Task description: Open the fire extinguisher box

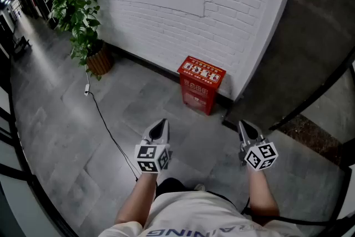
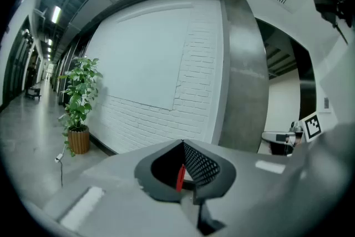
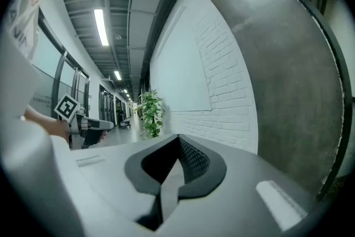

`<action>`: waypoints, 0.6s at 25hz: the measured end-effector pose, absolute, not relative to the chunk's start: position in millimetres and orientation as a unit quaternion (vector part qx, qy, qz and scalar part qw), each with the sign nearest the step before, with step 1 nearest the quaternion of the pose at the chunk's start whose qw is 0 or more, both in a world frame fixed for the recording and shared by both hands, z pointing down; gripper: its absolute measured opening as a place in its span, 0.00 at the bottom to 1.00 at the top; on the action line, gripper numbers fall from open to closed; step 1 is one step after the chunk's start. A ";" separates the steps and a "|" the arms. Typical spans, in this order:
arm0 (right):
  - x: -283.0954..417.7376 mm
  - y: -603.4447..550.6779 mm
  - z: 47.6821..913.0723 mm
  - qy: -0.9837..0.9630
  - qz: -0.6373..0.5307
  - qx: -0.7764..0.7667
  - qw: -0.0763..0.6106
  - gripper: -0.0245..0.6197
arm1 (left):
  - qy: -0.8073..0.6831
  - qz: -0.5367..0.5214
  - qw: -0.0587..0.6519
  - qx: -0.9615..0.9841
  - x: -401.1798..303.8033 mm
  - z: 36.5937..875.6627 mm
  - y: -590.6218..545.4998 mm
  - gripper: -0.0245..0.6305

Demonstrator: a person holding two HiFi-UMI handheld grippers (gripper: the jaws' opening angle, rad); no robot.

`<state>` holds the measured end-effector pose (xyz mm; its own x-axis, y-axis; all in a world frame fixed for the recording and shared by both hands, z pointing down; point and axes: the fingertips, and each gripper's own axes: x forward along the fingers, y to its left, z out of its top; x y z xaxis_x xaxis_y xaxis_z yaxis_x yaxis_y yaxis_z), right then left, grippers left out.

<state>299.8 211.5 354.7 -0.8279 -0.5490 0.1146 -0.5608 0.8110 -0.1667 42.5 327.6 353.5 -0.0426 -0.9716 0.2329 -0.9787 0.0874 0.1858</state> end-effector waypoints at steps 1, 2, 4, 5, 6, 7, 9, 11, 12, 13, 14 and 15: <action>297.5 207.5 358.4 -0.951 0.100 0.290 0.030 0.05 | -0.722 0.012 0.149 0.675 41.2 354.8 322.0 0.04; 295.2 203.6 362.1 -0.952 0.102 0.288 0.031 0.05 | -0.723 0.013 0.147 0.675 39.9 356.1 316.4 0.04; 291.3 195.3 369.5 -0.952 0.103 0.285 0.035 0.05 | -0.722 0.012 0.146 0.676 37.2 358.6 304.4 0.04; 289.3 189.4 372.7 -0.952 0.104 0.286 0.037 0.05 | -0.721 0.012 0.145 0.677 35.3 359.6 297.3 0.04; 286.6 182.2 375.4 -0.951 0.106 0.288 0.037 0.05 | -0.720 0.012 0.143 0.679 32.1 360.4 289.2 0.04; 282.5 174.2 377.9 -0.950 0.107 0.291 0.036 0.05 | -0.718 0.011 0.142 0.682 27.6 361.5 280.6 0.04; 269.5 159.1 382.5 -0.948 0.107 0.296 0.036 0.05 | -0.714 0.010 0.141 0.686 14.7 365.8 262.6 0.04; 251.6 143.2 385.8 -0.947 0.104 0.301 0.038 0.05 | -0.709 0.008 0.144 0.691 -2.7 372.2 241.2 0.04; 241.7 133.6 386.6 -0.946 0.103 0.304 0.038 0.05 | -0.705 0.007 0.146 0.694 -12.5 375.2 228.3 0.04; 231.6 122.7 387.0 -0.945 0.102 0.308 0.038 0.05 | -0.701 0.007 0.148 0.697 -22.8 377.7 214.1 0.04; 220.9 110.7 387.0 -0.943 0.101 0.313 0.038 0.05 | -0.697 0.008 0.149 0.701 -33.8 379.1 198.9 0.04; 209.5 97.6 386.6 -0.942 0.101 0.319 0.038 0.05 | -0.692 0.009 0.149 0.706 -46.0 379.2 182.6 0.04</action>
<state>209.5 97.6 386.6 -0.7932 -0.5936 0.1356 -0.6089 0.7759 -0.1652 -46.0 182.6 379.2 0.0411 -0.9750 0.2185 -0.9803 0.0029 0.1975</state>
